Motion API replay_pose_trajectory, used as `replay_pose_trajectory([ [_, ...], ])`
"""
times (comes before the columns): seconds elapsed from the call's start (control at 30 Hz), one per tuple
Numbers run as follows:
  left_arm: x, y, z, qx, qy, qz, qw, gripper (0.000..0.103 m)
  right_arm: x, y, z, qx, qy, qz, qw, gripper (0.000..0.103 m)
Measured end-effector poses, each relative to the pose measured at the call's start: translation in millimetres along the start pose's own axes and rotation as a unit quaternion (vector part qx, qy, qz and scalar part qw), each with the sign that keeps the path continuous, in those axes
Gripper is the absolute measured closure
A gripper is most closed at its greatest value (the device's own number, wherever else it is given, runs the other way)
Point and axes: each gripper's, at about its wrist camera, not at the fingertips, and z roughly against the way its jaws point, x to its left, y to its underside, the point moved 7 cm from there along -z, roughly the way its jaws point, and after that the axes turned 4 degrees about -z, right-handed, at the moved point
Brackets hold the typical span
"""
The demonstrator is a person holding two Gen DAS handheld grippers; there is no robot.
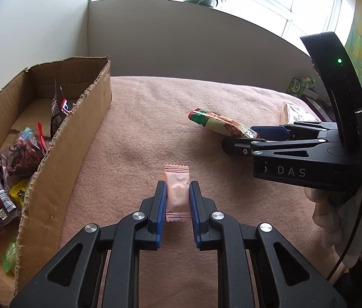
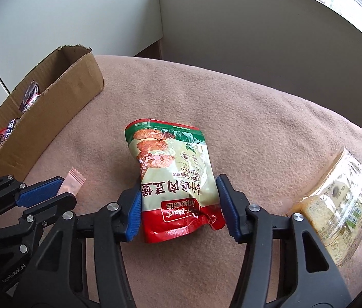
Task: Organize snacks
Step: 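Grasp the red-green snack bag with the right tool, then carry the snack bag over the box while left carries the pink candy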
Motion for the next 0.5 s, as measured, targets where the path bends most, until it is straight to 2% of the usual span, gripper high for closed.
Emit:
replay_pose_trajectory([
  [0.3,-4,-14,34,-0.041,0.014,0.003,0.9991,0.087,-7,-11,48,-0.056,-0.011,-0.021,0.998,0.049],
  [0.5,9,-22,60,-0.073,0.006,0.010,0.9972,0.087,2,-23,83,-0.094,-0.029,-0.022,0.995,0.049],
])
